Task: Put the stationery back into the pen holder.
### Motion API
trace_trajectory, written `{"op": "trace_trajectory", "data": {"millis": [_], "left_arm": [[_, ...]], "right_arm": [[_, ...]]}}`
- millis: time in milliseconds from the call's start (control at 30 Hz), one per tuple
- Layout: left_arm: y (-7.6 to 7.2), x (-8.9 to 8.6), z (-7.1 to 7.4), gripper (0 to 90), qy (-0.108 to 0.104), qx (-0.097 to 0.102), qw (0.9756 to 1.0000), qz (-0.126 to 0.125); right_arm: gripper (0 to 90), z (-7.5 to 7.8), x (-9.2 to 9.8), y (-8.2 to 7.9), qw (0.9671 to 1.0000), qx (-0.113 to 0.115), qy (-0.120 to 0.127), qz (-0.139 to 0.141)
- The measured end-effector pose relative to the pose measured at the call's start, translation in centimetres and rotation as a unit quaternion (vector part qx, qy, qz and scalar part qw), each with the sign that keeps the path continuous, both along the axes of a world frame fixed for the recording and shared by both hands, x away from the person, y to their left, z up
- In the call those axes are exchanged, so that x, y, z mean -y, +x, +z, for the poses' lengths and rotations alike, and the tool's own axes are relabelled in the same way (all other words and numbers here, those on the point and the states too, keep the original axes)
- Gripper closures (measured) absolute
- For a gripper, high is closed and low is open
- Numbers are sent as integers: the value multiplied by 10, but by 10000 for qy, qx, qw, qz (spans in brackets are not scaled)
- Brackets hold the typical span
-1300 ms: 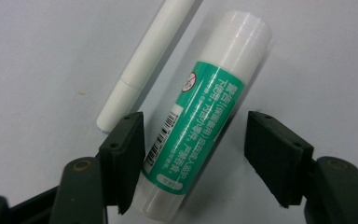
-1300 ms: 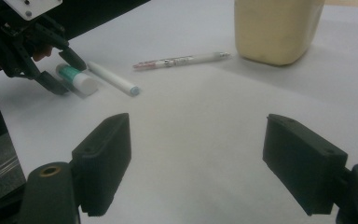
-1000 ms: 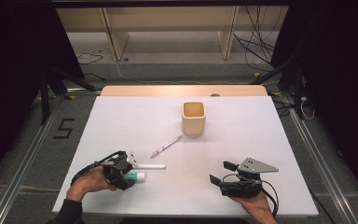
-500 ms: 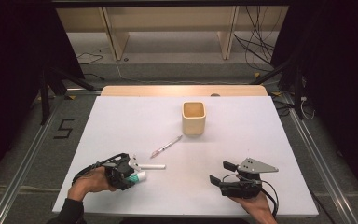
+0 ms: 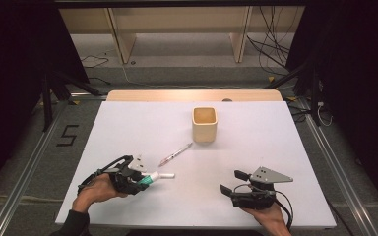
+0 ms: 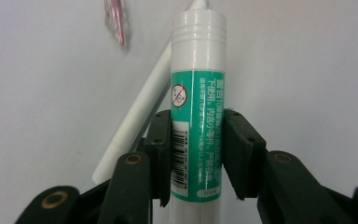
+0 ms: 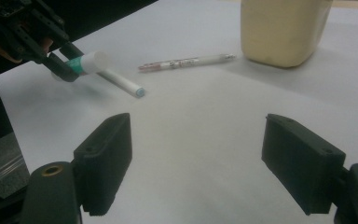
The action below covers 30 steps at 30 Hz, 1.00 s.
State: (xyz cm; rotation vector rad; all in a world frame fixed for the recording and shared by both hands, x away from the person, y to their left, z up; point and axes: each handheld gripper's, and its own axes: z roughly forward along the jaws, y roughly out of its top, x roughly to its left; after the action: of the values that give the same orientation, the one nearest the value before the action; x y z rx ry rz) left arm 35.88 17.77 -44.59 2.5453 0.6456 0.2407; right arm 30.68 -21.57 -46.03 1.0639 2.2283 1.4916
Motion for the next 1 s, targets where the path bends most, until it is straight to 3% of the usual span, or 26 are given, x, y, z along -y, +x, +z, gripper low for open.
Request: {"op": "trace_trajectory", "data": {"millis": [200,433,733,1000], "left_arm": [[-1,9,2,653,-617,254,9976,200],[-4,24,2,653,-1192,530,9897,584],[-8,37,-2,652,-1667,683,9800,841],[-12,46,-5,652,-1937,702,9739,952]], "right_arm": [[250,1,-2,-1,9999,18,95,-58],[250,4,-8,1,9993,-62,336,-154],[252,6,-19,6,9970,-362,680,-42],[254,7,-34,13,9942,-572,908,35]]}}
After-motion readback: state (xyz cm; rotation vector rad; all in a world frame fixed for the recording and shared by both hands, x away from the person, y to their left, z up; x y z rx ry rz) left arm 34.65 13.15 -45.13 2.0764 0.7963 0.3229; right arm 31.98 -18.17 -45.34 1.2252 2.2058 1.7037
